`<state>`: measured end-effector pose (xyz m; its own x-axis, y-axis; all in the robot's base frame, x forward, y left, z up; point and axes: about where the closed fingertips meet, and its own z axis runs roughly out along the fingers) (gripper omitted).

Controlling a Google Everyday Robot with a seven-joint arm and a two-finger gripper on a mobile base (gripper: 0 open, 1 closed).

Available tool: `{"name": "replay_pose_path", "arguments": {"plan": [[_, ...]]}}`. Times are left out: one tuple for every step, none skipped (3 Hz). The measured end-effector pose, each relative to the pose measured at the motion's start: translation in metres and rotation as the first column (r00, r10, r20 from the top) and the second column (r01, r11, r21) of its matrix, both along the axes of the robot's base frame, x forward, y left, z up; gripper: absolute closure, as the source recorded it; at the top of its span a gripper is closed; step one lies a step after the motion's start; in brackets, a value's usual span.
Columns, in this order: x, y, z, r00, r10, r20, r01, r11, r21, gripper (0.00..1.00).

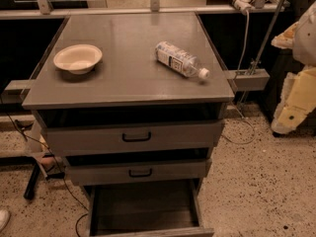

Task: Close bottom drawer

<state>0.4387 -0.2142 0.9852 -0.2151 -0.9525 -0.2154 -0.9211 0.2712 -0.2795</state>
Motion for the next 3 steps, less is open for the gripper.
{"name": "replay_pose_path", "arguments": {"plan": [[0.0000, 0.0000, 0.0000, 1.0000, 0.000, 0.000, 0.000, 1.000, 0.000, 0.00], [0.0000, 0.0000, 0.0000, 1.0000, 0.000, 0.000, 0.000, 1.000, 0.000, 0.19], [0.0000, 0.0000, 0.0000, 1.0000, 0.000, 0.000, 0.000, 1.000, 0.000, 0.43]]}}
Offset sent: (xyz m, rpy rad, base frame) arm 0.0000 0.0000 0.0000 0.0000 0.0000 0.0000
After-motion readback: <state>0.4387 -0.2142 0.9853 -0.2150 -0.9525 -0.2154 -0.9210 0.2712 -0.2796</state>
